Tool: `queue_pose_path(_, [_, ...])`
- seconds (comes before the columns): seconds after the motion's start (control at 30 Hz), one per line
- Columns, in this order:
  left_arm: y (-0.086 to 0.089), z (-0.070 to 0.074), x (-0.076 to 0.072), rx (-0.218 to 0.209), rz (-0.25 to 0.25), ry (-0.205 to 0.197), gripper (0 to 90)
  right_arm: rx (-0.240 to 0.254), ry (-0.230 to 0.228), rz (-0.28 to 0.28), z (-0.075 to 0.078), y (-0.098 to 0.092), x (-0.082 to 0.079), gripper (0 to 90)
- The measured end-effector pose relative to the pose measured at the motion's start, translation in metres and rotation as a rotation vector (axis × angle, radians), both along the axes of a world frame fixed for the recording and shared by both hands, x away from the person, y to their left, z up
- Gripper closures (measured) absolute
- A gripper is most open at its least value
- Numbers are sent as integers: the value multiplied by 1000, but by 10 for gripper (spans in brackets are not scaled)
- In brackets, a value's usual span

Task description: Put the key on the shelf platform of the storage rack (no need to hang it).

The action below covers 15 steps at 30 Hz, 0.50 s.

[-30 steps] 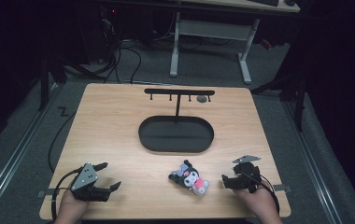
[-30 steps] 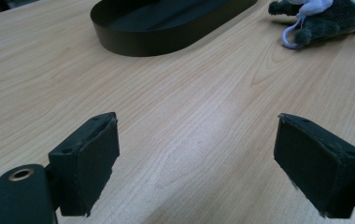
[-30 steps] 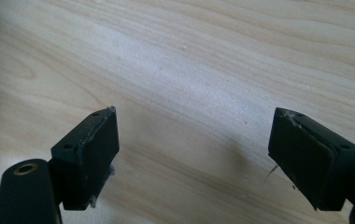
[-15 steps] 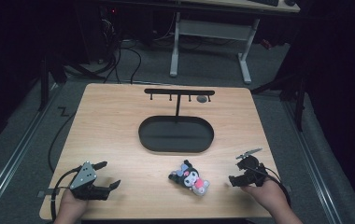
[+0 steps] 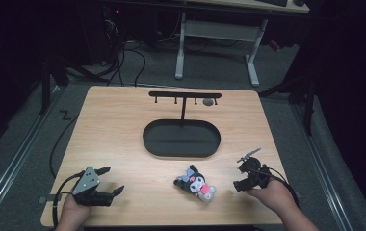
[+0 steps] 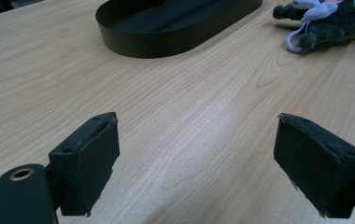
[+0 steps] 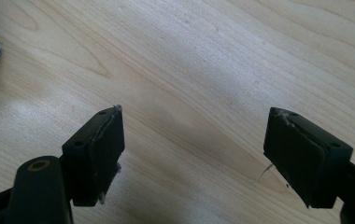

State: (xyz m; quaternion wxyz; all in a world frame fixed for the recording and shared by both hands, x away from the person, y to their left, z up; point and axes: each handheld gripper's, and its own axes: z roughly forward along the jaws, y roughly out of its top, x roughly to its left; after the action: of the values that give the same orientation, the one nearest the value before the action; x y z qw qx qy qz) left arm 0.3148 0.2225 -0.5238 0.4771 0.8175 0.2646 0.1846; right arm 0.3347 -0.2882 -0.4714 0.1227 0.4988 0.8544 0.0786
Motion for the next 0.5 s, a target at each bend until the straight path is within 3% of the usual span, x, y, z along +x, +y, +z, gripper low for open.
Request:
queue_pose_path(0.37, [-1, -1, 1, 2, -6, 5, 151, -63, 112, 31, 10, 6, 11, 219])
queue_pose_path(0.5, [0, -1, 1, 0, -4, 4, 151, -61, 133, 38, 13, 7, 12, 213])
